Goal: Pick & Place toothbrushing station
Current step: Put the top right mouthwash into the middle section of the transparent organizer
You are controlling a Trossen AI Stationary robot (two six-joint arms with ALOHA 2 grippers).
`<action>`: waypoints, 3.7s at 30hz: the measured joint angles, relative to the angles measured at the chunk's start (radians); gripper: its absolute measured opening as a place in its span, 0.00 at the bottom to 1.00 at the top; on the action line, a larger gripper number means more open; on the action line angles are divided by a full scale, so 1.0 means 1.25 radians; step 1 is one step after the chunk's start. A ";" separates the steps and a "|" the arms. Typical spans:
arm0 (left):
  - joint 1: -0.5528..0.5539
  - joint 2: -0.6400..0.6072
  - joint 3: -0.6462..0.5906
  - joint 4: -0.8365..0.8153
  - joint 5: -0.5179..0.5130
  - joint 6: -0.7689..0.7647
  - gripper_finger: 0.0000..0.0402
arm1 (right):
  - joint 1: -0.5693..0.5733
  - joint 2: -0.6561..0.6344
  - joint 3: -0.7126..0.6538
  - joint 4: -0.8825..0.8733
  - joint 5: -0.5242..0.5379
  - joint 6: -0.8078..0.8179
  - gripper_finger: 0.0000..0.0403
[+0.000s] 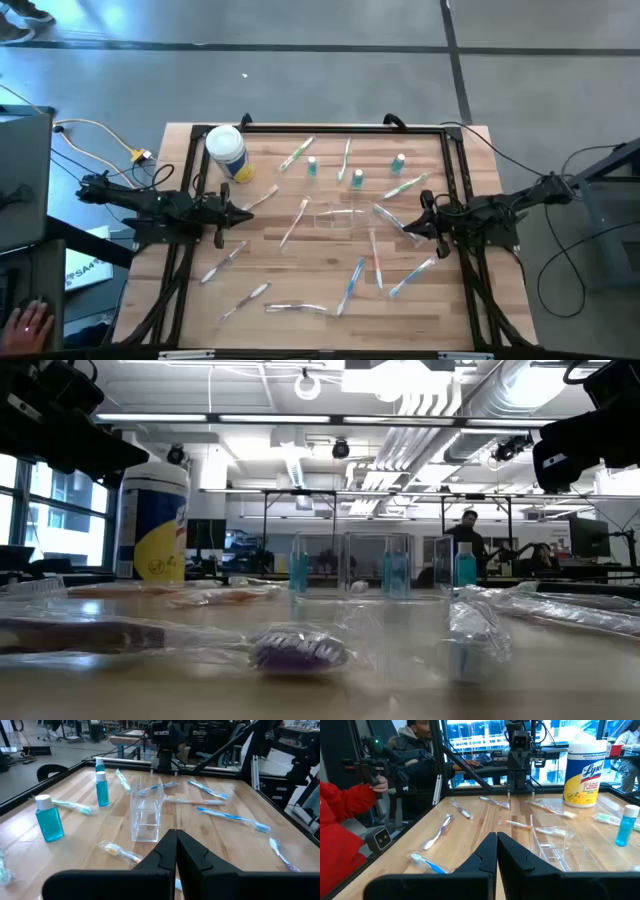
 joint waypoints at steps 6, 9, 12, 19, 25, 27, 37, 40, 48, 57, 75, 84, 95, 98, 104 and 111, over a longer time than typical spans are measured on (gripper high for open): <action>0.000 0.000 0.001 -0.001 0.021 0.000 0.00 | 0.000 0.000 0.000 -0.001 0.003 -0.013 0.01; 0.000 0.000 0.001 -0.001 0.020 0.000 0.00 | 0.000 0.000 0.000 -0.001 0.002 -0.010 0.01; 0.000 0.000 0.001 -0.001 0.020 0.000 0.00 | 0.000 0.000 0.000 -0.003 -0.003 -0.010 0.01; 0.000 0.000 0.001 -0.001 0.019 0.000 0.00 | 0.000 0.000 0.000 -0.003 -0.003 -0.007 0.01; 0.000 0.000 0.001 -0.001 0.017 0.000 0.00 | 0.000 0.000 0.000 0.000 -0.003 0.008 0.01; 0.000 0.000 0.001 -0.001 0.017 0.000 0.00 | 0.000 0.000 0.000 0.000 -0.002 0.034 0.01; 0.000 0.000 -0.002 0.024 -0.019 0.031 0.03 | 0.000 0.022 0.027 0.024 0.047 0.075 0.04; 0.000 0.000 -0.002 0.030 -0.020 0.043 0.07 | -0.001 0.055 0.062 0.024 0.119 0.114 0.12; 0.000 0.000 -0.002 0.032 -0.022 0.045 0.15 | -0.001 0.201 0.135 0.003 0.273 0.108 0.50; 0.000 0.000 -0.002 0.038 -0.127 0.022 0.24 | -0.059 0.377 0.303 -0.145 0.398 0.158 0.66; 0.000 0.000 -0.002 0.043 -0.142 -0.042 0.64 | -0.558 0.763 0.636 -0.517 0.172 0.365 0.66; 0.000 0.000 -0.001 0.042 -0.141 -0.042 0.65 | -0.702 0.907 0.691 -0.544 0.106 0.327 0.66; 0.000 0.000 0.000 0.041 -0.142 -0.038 0.65 | -0.769 1.022 0.691 -0.560 0.081 0.333 0.66; 0.000 0.000 0.000 0.041 -0.146 -0.036 0.65 | -0.772 1.037 0.691 -0.559 0.063 0.336 0.66; 0.000 0.000 0.000 0.041 -0.146 -0.036 0.65 | -0.772 1.051 0.691 -0.557 0.066 0.336 0.65; 0.000 0.000 0.000 0.041 -0.146 -0.036 0.65 | -0.772 1.079 0.691 -0.554 0.067 0.329 0.60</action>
